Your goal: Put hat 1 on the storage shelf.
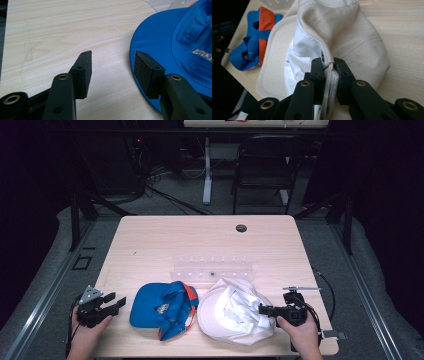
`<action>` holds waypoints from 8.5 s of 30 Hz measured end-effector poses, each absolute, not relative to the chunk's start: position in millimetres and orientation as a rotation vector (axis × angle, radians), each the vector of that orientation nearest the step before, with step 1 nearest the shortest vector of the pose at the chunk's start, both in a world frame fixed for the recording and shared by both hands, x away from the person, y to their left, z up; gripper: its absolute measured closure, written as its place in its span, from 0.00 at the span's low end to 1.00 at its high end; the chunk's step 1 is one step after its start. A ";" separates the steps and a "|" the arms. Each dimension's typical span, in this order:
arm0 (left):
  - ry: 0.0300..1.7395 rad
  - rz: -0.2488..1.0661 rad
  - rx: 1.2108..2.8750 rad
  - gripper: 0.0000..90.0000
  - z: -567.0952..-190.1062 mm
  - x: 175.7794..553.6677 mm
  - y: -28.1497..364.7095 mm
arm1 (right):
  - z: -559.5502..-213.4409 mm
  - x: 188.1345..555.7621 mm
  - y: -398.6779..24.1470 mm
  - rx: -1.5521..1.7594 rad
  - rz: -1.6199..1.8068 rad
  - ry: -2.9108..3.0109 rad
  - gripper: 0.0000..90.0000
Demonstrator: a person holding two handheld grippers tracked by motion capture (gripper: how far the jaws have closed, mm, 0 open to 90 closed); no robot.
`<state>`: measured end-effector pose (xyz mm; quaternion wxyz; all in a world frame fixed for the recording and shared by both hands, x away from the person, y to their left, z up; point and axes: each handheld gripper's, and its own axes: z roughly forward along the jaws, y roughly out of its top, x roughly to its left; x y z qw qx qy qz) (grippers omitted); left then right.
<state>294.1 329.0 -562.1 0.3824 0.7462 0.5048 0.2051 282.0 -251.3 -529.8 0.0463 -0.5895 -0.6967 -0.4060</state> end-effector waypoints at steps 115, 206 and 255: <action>1.245 0.529 1.932 0.55 -561.4 294.7 318.7 | -278.9 390.4 -180.2 -1.833 -1.224 -1.746 0.90; 0.826 0.358 1.941 0.92 -508.3 360.8 161.1 | -320.5 439.6 -80.3 -1.782 -1.234 -1.730 0.90; 0.993 0.427 1.891 0.51 -517.5 308.4 226.1 | -355.0 389.7 -140.3 -1.748 -1.360 -1.963 0.65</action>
